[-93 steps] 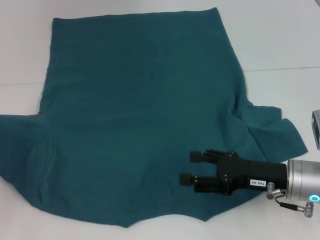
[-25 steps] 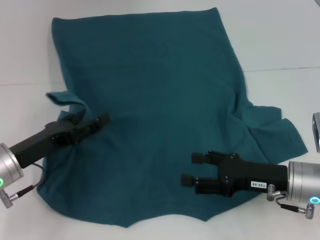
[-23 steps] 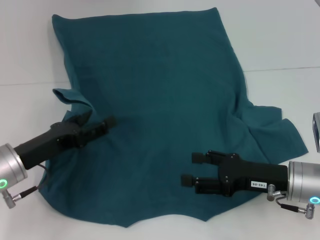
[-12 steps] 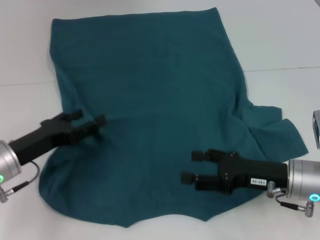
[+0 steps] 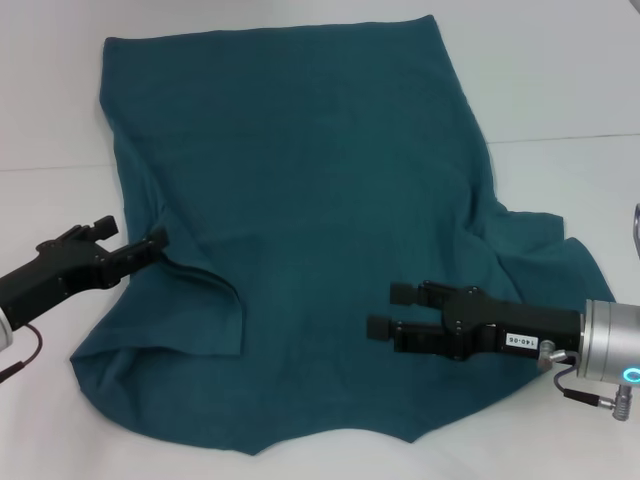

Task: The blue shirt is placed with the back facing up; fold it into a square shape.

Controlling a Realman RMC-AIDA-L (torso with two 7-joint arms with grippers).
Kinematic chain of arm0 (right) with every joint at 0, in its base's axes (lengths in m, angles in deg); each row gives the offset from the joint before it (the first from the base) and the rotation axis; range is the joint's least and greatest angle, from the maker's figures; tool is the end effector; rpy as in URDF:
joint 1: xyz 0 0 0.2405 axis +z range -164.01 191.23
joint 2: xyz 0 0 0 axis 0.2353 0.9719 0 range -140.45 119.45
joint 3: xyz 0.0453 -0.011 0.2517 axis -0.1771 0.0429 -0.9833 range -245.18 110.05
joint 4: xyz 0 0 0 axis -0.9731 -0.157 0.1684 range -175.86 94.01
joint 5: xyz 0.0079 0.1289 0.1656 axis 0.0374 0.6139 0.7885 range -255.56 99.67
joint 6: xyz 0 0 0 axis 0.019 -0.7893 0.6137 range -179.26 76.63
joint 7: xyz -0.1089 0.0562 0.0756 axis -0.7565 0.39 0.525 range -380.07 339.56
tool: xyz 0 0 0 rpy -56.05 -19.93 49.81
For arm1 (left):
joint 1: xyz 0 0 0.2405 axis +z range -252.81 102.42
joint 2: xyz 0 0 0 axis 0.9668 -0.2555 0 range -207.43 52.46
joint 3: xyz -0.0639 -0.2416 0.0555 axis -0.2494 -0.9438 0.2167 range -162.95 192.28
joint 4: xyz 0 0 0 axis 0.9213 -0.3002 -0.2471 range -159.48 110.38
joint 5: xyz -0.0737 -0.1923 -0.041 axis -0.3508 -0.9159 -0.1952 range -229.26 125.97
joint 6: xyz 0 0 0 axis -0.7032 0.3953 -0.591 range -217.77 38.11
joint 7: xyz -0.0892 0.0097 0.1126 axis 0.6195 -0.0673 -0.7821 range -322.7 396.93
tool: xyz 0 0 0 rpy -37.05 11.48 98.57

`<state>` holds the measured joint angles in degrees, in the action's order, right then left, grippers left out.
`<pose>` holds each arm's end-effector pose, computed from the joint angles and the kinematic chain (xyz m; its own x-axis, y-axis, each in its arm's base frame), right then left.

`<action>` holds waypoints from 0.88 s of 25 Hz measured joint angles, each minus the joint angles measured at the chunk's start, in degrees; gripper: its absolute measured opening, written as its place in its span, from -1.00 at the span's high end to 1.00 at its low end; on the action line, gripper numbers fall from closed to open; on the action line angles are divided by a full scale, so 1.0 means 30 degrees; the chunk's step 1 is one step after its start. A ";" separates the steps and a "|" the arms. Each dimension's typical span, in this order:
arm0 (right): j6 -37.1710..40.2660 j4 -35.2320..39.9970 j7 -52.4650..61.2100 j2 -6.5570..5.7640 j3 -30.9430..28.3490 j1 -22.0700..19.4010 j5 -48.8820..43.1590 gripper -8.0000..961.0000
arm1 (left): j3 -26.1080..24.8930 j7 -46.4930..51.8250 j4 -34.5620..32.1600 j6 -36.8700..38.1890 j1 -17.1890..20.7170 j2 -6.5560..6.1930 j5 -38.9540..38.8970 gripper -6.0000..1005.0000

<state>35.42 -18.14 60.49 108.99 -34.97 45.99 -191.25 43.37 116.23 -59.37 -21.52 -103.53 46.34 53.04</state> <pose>0.2652 0.3203 -0.0338 0.5875 -0.5166 -0.6228 -0.6447 -0.7640 0.0256 -0.2997 0.3574 0.0045 0.5666 0.3729 0.7348 0.7813 -0.5264 -0.3353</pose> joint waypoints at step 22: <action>-0.0525 0.0005 0.0283 0.0053 0.0024 0.0211 0.0331 -0.90 | 0.0198 0.0052 0.2448 -0.6695 -0.1753 0.0033 -0.0039 -0.80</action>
<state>33.84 -18.12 61.34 109.15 -34.90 46.62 -190.25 43.97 116.39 -52.02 -41.60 -108.79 46.44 52.93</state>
